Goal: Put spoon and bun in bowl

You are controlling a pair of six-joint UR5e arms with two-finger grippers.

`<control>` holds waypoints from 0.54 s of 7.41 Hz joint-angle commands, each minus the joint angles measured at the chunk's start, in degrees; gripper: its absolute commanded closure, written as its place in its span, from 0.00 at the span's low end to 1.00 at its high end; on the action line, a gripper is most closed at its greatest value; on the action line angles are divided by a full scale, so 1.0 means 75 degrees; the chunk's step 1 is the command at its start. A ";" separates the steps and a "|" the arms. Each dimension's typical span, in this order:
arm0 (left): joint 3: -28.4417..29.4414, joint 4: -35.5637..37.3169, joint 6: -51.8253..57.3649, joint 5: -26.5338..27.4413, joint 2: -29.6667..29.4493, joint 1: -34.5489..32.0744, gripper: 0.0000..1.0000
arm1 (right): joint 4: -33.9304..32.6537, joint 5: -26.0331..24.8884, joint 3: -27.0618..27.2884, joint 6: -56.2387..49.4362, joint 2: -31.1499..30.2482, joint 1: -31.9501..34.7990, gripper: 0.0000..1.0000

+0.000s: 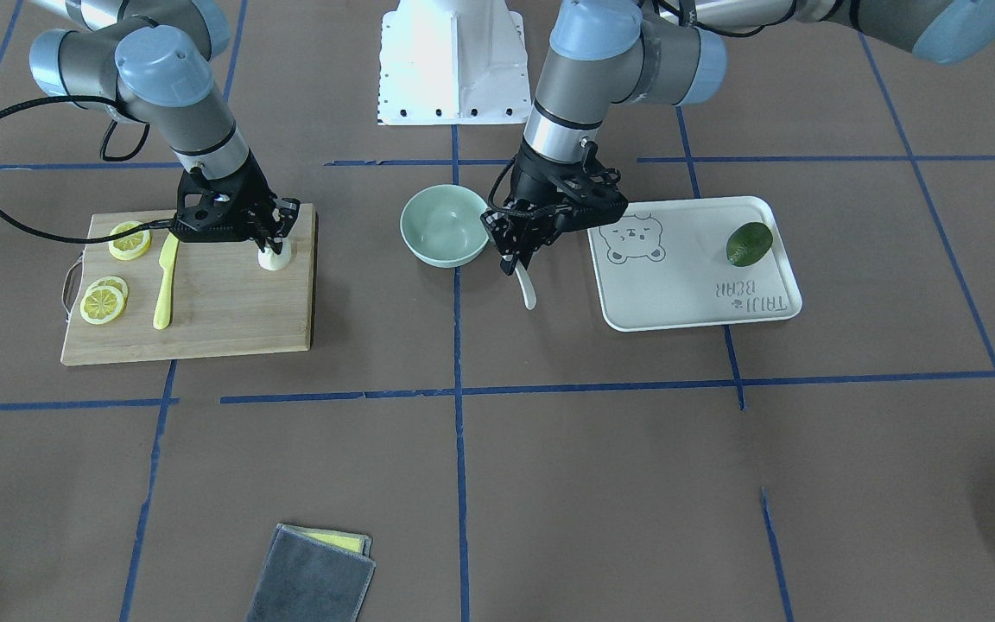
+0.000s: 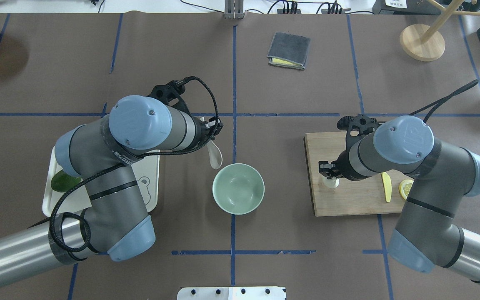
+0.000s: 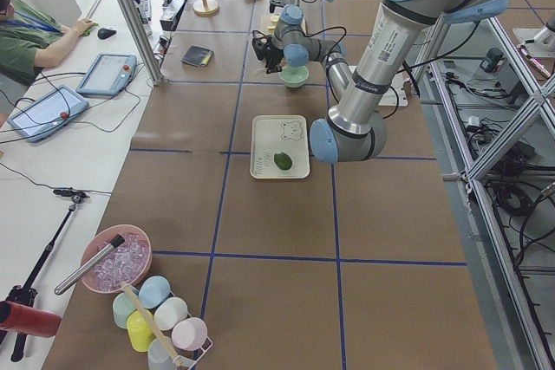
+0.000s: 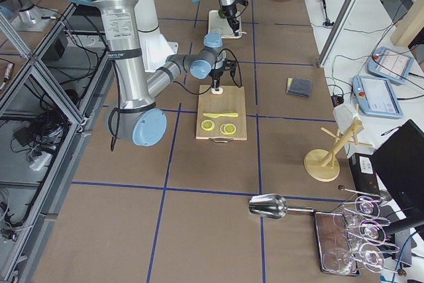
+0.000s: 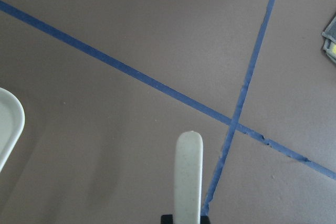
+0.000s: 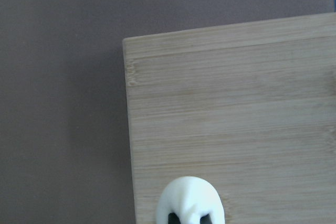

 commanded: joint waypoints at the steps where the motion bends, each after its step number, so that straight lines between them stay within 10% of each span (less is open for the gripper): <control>1: 0.0307 -0.0115 -0.0288 0.0492 -0.0185 0.0547 1.00 | -0.0002 0.0009 0.0128 0.0000 0.0031 0.0177 1.00; 4: 0.0285 -0.0151 -0.0382 0.0541 -0.0185 0.0796 1.00 | -0.0002 0.0021 0.0141 0.0000 0.0102 0.0376 1.00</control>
